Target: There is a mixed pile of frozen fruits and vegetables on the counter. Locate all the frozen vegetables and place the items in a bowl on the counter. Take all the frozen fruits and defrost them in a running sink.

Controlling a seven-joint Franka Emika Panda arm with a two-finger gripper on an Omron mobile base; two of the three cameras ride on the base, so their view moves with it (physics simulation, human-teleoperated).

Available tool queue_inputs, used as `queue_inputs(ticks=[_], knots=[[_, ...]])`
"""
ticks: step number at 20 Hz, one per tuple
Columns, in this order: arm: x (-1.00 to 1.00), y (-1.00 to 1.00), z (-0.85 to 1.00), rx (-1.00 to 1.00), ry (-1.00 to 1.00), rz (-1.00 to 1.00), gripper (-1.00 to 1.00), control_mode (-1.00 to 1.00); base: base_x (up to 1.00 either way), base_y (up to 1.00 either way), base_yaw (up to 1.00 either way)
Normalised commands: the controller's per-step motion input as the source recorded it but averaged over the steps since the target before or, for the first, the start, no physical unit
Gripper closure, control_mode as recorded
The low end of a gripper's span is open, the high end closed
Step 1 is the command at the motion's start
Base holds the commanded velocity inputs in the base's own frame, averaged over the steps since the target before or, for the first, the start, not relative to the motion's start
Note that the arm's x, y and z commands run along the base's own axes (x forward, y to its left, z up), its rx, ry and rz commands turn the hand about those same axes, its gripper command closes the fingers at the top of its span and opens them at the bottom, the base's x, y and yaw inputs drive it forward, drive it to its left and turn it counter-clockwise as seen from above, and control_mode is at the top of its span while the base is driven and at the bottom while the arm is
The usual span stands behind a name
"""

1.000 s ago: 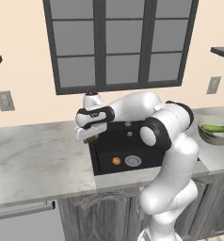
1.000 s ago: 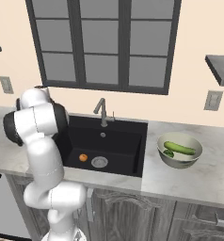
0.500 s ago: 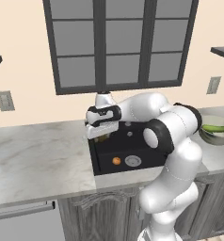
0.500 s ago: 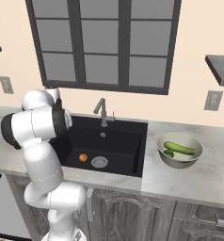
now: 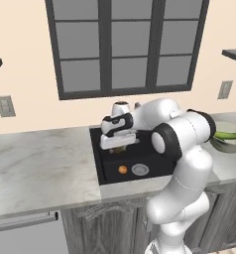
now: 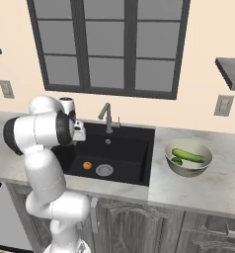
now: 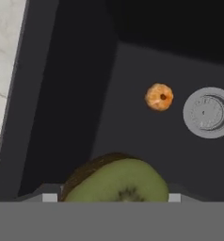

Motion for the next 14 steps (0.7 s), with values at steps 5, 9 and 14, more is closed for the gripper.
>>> queue_inputs(ticks=[5,9,14], knots=[[0.01,-0.23,-0.35,-0.04,0.0,-0.16,1.0,-1.0,0.0,0.0,0.0],[0.18,-0.13,-0.36,-0.09,0.04,-0.12,1.0,-1.0,0.0,0.0,0.0],[0.28,-0.08,-0.38,-0.09,0.11,-0.1,1.0,-1.0,0.0,0.0,0.0]])
